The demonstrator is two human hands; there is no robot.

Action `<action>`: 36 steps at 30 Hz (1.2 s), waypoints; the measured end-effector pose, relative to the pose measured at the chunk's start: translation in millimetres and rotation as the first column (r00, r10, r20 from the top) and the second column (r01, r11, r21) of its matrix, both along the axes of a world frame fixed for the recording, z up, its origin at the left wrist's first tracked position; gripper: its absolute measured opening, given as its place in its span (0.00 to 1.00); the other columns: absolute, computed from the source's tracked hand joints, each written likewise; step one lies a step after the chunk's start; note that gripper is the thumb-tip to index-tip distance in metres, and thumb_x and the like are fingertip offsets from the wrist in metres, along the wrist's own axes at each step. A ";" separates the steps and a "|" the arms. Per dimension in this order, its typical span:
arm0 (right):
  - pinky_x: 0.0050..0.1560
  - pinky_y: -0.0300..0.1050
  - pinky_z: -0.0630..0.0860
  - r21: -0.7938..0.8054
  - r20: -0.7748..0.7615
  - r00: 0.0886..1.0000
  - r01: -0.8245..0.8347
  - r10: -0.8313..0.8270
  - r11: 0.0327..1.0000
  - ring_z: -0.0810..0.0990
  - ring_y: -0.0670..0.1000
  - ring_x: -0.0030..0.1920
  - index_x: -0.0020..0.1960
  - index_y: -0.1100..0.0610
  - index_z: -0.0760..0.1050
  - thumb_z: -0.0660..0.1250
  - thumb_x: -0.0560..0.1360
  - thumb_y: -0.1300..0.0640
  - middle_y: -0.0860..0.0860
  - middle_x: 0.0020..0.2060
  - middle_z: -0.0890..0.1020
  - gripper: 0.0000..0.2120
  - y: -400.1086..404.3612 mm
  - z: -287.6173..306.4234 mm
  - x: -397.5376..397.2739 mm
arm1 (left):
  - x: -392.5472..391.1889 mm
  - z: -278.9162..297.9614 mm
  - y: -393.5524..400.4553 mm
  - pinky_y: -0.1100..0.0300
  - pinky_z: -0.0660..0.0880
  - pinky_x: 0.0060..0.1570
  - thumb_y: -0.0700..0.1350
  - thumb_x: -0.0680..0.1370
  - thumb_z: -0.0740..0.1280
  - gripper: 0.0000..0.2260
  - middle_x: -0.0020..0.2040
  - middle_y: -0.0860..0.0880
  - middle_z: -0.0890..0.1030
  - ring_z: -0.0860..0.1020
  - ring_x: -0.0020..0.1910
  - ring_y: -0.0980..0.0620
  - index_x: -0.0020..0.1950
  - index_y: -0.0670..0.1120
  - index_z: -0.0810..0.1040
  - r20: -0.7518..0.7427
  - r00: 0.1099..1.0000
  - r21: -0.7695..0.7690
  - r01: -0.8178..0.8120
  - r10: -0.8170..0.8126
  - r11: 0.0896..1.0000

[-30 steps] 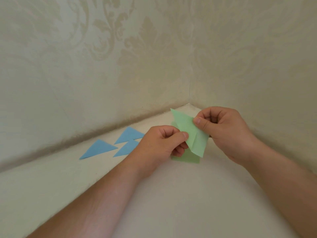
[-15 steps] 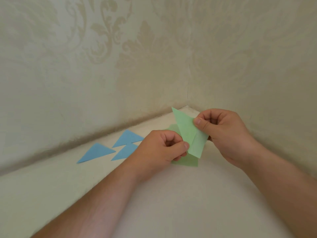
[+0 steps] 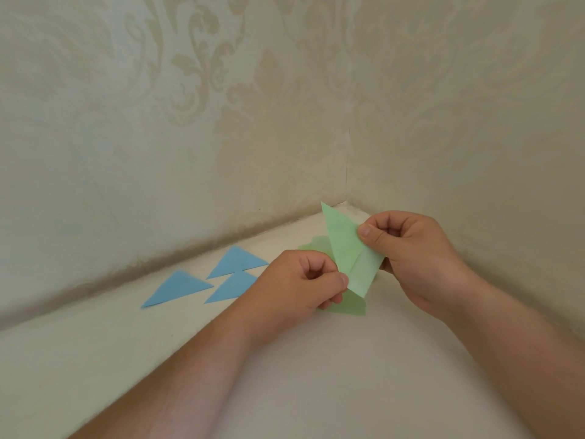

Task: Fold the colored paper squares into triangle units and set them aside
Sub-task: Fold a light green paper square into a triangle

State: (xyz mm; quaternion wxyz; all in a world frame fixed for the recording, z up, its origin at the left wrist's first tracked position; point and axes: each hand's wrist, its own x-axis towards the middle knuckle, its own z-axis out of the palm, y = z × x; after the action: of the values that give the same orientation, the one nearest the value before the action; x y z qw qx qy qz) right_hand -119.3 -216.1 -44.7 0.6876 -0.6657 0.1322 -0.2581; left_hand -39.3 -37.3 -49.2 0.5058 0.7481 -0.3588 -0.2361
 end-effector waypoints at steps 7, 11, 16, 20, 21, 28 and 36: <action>0.43 0.52 0.75 0.022 0.011 1.000 -0.002 0.002 1.000 0.80 0.52 0.35 0.40 0.60 0.80 0.69 0.80 0.63 0.55 0.34 0.84 0.09 1.1 2.5 -1.4 | 0.6 2.5 2.1 0.56 0.73 0.44 0.46 0.80 0.71 0.10 0.35 0.53 0.82 0.76 0.37 0.54 0.38 0.48 0.80 0.032 0.999 -0.019 0.042 -0.042 0.999; 0.42 0.52 0.74 0.025 0.018 1.000 -0.003 0.003 1.000 0.79 0.53 0.35 0.40 0.59 0.80 0.69 0.80 0.63 0.56 0.34 0.83 0.09 3.1 1.8 -1.3 | 0.7 3.1 2.5 0.54 0.73 0.44 0.47 0.78 0.71 0.10 0.34 0.51 0.81 0.76 0.37 0.53 0.36 0.48 0.79 0.020 0.999 -0.038 0.043 -0.042 0.998; 0.39 0.50 0.73 0.013 0.028 0.999 -0.038 0.037 0.999 0.79 0.53 0.34 0.39 0.58 0.80 0.69 0.79 0.63 0.57 0.34 0.83 0.10 6.8 3.3 -2.8 | 0.3 0.7 -0.8 0.51 0.75 0.46 0.55 0.74 0.69 0.16 0.36 0.51 0.81 0.77 0.38 0.52 0.38 0.42 0.78 -0.006 1.000 -0.100 0.013 -0.013 0.995; 0.37 0.48 0.75 -0.014 0.008 0.999 -0.049 0.049 0.999 0.80 0.53 0.34 0.41 0.59 0.80 0.69 0.79 0.63 0.56 0.35 0.83 0.08 7.5 3.2 -3.6 | 6.4 -1.3 -1.0 0.55 0.75 0.45 0.47 0.80 0.72 0.13 0.36 0.50 0.82 0.77 0.37 0.52 0.35 0.49 0.79 -0.022 1.000 -0.162 -0.017 0.013 0.987; 0.38 0.49 0.76 -0.022 0.001 0.999 -0.048 0.048 0.999 0.80 0.53 0.35 0.42 0.60 0.80 0.70 0.79 0.63 0.57 0.35 0.83 0.08 7.2 2.5 -3.4 | 7.1 -1.3 -0.7 0.57 0.76 0.44 0.45 0.81 0.71 0.13 0.36 0.51 0.82 0.78 0.37 0.53 0.35 0.49 0.79 -0.026 1.000 -0.162 -0.009 0.005 0.987; 0.34 0.43 0.77 -0.047 -0.012 0.994 -0.110 0.109 0.993 0.81 0.51 0.34 0.44 0.62 0.80 0.69 0.80 0.63 0.56 0.35 0.84 0.06 8.7 3.6 -5.7 | 7.1 0.3 -2.0 0.53 0.77 0.46 0.49 0.80 0.70 0.13 0.37 0.47 0.81 0.77 0.38 0.50 0.42 0.41 0.80 -0.111 0.993 -0.277 -0.072 0.043 0.958; 0.33 0.40 0.76 -0.113 -0.023 0.993 -0.115 0.113 0.987 0.80 0.48 0.33 0.41 0.58 0.82 0.71 0.78 0.63 0.54 0.34 0.84 0.07 9.9 1.2 -3.8 | 10.9 2.2 -3.1 0.55 0.76 0.44 0.43 0.84 0.66 0.11 0.36 0.49 0.80 0.76 0.37 0.53 0.42 0.44 0.82 -0.141 0.980 -0.384 -0.185 0.141 0.905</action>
State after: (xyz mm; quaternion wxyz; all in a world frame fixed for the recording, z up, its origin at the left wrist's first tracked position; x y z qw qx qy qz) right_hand -123.0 -206.2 -43.5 0.6609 -0.7126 0.0846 -0.2197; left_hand -28.5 -40.4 -47.0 0.6831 0.6439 -0.3070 -0.1564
